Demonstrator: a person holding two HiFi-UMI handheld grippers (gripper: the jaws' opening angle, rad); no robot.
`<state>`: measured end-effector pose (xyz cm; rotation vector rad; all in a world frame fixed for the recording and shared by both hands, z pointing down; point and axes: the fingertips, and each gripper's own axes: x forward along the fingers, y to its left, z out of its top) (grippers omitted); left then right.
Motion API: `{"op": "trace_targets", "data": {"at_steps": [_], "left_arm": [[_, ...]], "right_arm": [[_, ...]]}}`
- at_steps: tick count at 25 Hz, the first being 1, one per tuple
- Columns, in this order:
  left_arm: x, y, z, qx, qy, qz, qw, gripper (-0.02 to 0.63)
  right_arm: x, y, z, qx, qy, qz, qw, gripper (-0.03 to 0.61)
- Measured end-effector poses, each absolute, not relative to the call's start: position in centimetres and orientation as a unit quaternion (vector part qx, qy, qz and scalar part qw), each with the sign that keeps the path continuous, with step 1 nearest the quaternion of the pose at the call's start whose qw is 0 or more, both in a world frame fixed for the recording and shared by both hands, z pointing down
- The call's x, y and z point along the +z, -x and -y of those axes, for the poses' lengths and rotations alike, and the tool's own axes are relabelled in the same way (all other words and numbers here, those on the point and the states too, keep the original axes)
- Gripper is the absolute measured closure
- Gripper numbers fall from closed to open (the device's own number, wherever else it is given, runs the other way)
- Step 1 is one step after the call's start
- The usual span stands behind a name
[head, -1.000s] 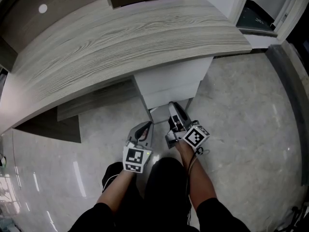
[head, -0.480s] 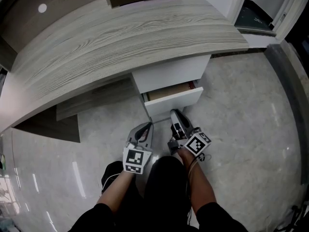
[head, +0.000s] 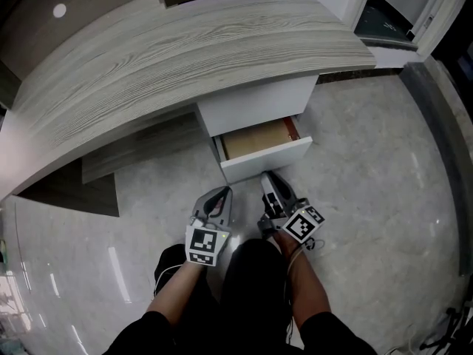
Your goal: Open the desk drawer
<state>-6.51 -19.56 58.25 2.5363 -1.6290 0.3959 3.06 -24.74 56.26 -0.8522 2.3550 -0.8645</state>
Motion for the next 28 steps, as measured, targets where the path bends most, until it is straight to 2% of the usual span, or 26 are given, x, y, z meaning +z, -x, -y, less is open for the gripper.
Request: {"op": "trace_targets", "data": {"at_steps": [15,17,24,28], "left_arm": [[58.1,8.0,18.3,0.128,-0.832,0.538,0.051,0.611],[58.0,8.2,18.1,0.128,-0.831,0.538,0.051,0.611],[57.7,8.6,17.6,0.135,-0.834,0.533,0.042,0.611],[55.3,8.6,16.5,0.167,-0.846,0.507,-0.012,0.611]], "right_arm": [[56.8,-3.1,24.5,-0.312,0.331,-0.856,0.245,0.534],[57.5,-3.1,24.3,-0.312,0.338,-0.857,0.234,0.555],[59.1,-3.8,23.3,-0.305,0.368,-0.855,0.2,0.572],[59.3,-3.8,22.4,-0.271,0.378,-0.872,0.153,0.572]]}}
